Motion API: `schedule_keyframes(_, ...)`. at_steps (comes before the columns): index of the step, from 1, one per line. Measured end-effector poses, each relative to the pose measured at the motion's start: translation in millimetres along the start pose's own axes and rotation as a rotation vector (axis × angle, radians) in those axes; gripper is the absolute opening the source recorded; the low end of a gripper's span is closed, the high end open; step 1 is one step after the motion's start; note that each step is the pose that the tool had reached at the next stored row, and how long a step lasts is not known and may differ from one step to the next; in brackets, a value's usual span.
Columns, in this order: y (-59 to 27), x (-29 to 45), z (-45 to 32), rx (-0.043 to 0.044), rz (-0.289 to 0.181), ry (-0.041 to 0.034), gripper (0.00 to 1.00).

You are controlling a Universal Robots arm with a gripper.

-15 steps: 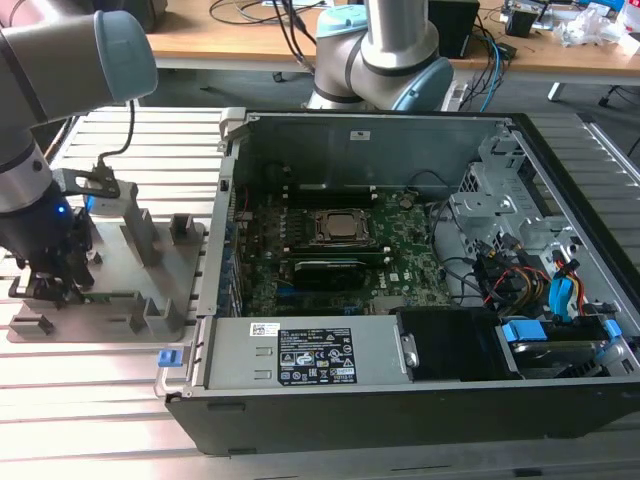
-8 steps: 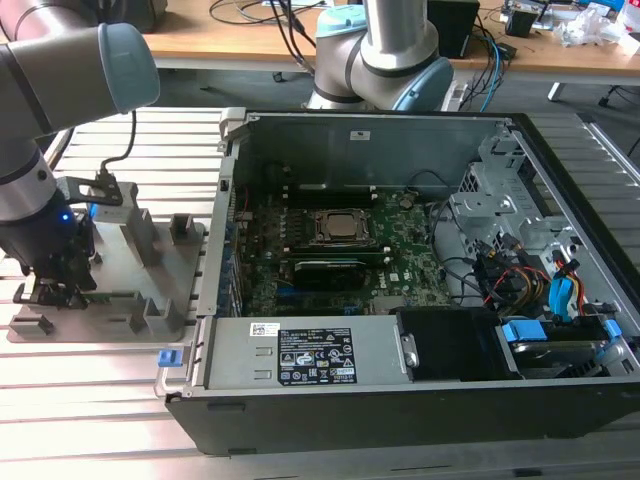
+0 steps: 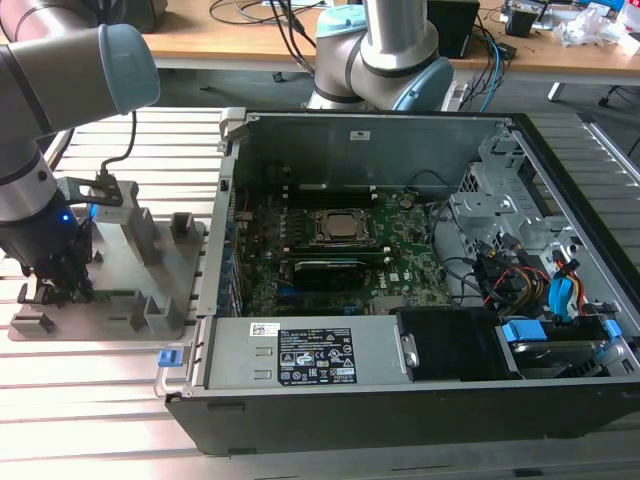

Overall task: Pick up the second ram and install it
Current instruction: 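Pick up the second ram and move it above second insertion slot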

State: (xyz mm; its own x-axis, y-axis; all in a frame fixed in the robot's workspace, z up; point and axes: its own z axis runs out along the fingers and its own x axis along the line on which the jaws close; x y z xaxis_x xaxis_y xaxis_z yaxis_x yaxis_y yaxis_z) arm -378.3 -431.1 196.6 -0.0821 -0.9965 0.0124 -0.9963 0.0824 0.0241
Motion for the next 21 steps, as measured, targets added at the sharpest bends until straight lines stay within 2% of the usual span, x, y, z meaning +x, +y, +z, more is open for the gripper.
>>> schedule_keyframes(12,-0.1,-0.1,0.6,0.0005,0.0,0.0005,0.14)
schedule_keyframes(21,0.3,0.1,-12.7,0.0002,0.0,0.0022,0.14)
